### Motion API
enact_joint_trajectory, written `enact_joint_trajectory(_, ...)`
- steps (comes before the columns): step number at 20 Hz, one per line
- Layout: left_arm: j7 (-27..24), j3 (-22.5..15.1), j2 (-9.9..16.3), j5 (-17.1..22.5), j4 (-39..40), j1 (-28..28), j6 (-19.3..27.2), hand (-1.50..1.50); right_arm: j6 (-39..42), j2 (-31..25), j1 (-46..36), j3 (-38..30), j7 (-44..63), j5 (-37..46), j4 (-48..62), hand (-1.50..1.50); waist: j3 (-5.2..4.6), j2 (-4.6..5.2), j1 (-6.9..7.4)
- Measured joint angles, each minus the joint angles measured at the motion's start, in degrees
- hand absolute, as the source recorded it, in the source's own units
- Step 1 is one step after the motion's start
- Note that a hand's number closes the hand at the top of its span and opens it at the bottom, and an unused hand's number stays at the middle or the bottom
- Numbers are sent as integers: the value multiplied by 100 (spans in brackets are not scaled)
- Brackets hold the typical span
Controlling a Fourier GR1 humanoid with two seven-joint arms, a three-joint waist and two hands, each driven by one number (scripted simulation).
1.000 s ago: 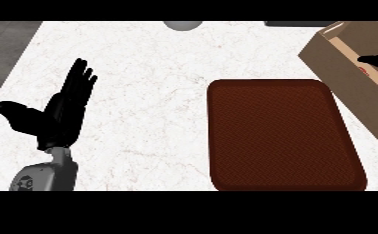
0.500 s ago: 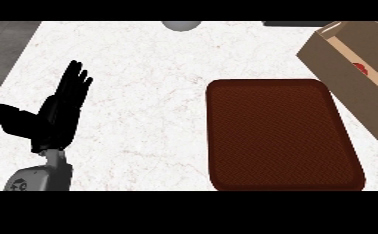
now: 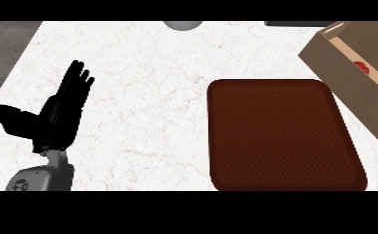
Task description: Pick the bell pepper from the tray and place it in the cardboard box
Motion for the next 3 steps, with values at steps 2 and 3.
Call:
enact_joint_trajectory(2,31,-48,-37,-35,-71,33,34,0,80,-104,68,-31,-105,-68,108,-150,2,1,9)
enact_joint_trajectory(3,59,-40,-23,-34,-92,32,32,0,147,-173,160,-63,-194,-103,170,-150,2,3,13)
